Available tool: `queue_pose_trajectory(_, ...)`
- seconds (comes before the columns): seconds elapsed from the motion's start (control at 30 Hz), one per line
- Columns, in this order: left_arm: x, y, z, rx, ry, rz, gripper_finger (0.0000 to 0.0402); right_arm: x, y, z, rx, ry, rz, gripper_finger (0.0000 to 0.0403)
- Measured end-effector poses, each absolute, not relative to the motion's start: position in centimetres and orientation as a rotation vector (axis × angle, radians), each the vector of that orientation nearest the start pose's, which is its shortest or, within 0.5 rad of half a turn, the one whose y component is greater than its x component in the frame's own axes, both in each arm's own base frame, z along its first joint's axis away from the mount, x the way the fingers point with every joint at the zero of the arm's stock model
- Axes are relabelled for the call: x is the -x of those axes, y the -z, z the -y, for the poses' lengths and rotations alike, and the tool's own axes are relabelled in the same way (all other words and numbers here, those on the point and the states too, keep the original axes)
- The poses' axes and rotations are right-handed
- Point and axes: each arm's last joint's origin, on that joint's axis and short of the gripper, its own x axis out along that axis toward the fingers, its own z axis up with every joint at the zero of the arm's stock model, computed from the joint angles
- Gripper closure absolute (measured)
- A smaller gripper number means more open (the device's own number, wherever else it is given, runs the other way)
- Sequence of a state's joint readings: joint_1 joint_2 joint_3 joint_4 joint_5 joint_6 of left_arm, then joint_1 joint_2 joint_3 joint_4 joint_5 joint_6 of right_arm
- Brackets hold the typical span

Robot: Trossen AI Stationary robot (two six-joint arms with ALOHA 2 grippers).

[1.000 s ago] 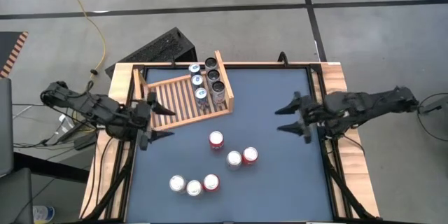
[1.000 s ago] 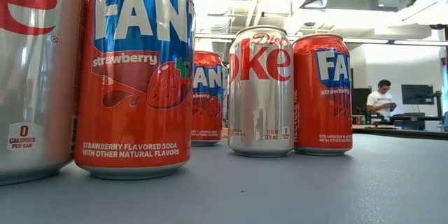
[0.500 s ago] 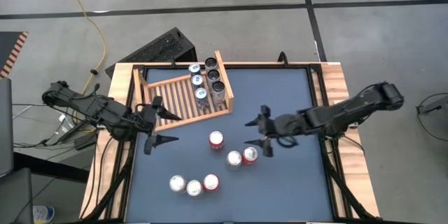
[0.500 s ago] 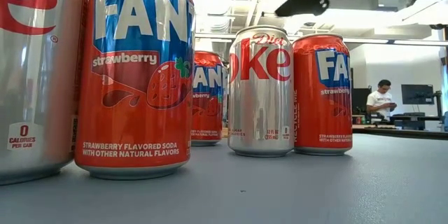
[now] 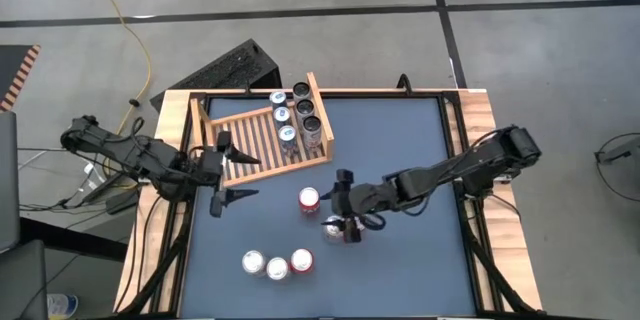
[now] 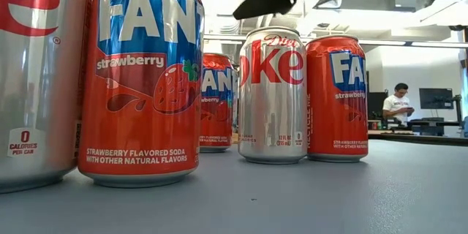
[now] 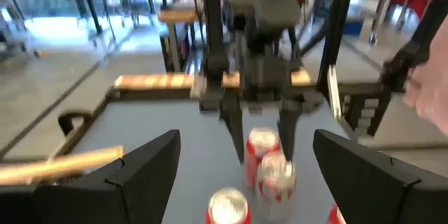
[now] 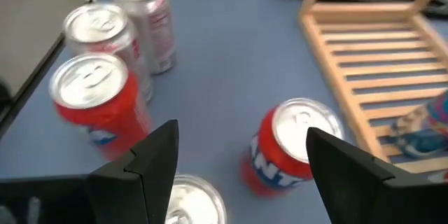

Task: Place canned beverage on shelf
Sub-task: Put the right silver soda can on the shelf

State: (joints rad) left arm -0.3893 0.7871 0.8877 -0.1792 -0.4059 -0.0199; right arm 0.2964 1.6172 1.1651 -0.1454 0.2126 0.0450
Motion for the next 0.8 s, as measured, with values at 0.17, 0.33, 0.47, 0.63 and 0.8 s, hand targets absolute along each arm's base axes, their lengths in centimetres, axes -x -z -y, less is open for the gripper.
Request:
queue_pose_trajectory(0.17,-15.6,-37.0,5.2,-0.008,0.003,-0.053,0.0086,-35.4,-27.1,-10.8,0.132,-0.114,-0.735,0.0117)
queue_pose_trajectory(0.33,-15.8,-36.7,5.4,-0.012,0.017,-0.075,0.0086,-35.8,-27.9,-12.4,0.173,-0.139,-0.844,0.0116)
queue_pose_trajectory(0.47,-15.8,-36.6,5.4,-0.004,0.017,-0.085,0.0086,-36.3,-27.5,-13.8,0.176,-0.183,-0.886,0.0116)
queue_pose_trajectory(0.63,-15.8,-36.5,5.4,0.01,0.016,-0.092,0.0086,-36.6,-25.8,-14.4,0.162,-0.139,-0.969,0.0116)
queue_pose_trajectory(0.8,-15.8,-36.5,5.4,0.008,0.016,-0.101,0.0086,-37.1,-24.7,-14.3,0.169,-0.101,-0.999,0.0116)
